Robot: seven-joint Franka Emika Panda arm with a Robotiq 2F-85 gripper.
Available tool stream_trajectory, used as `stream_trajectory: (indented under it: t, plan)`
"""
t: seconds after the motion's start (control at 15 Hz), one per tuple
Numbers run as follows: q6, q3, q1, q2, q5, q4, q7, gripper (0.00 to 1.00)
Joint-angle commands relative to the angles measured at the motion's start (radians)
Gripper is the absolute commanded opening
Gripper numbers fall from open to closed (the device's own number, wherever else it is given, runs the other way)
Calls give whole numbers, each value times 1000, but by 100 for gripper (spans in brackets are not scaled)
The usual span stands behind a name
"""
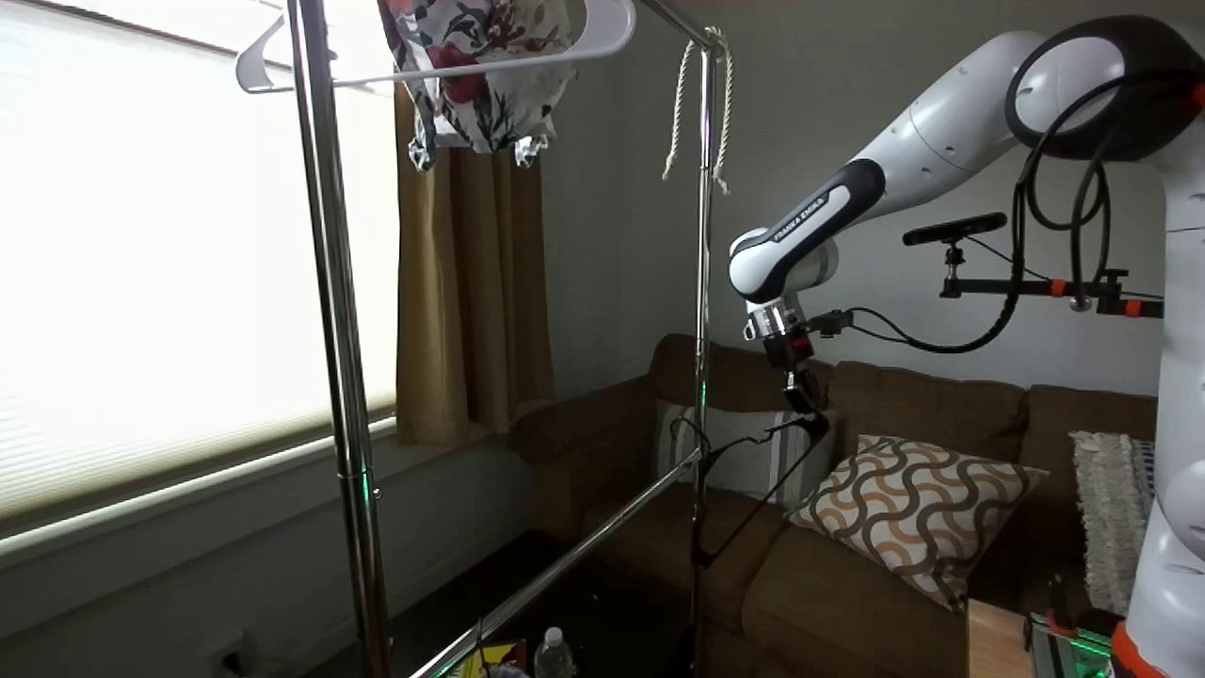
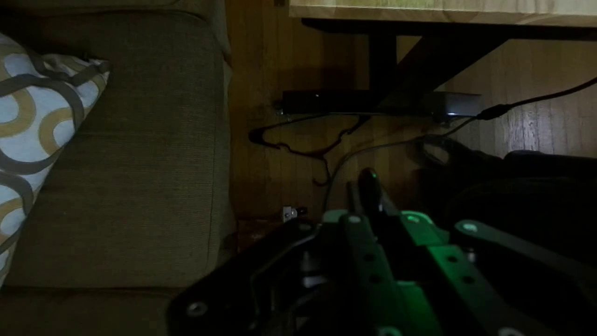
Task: Move the black clothes hanger from the top rail to the bottom rail
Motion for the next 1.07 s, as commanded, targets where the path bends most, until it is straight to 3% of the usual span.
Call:
stream_trajectory:
  t: [0.0,0.8,0.87,1.0]
  plan:
    - [-21,6,-5,16,22,29,-44,2]
    - [-49,19,-23,119,49,47,-5,2]
    - [-56,20,-26,123,56,47,-10,32]
    - [-59,22,-29,111,56,34,-10,40]
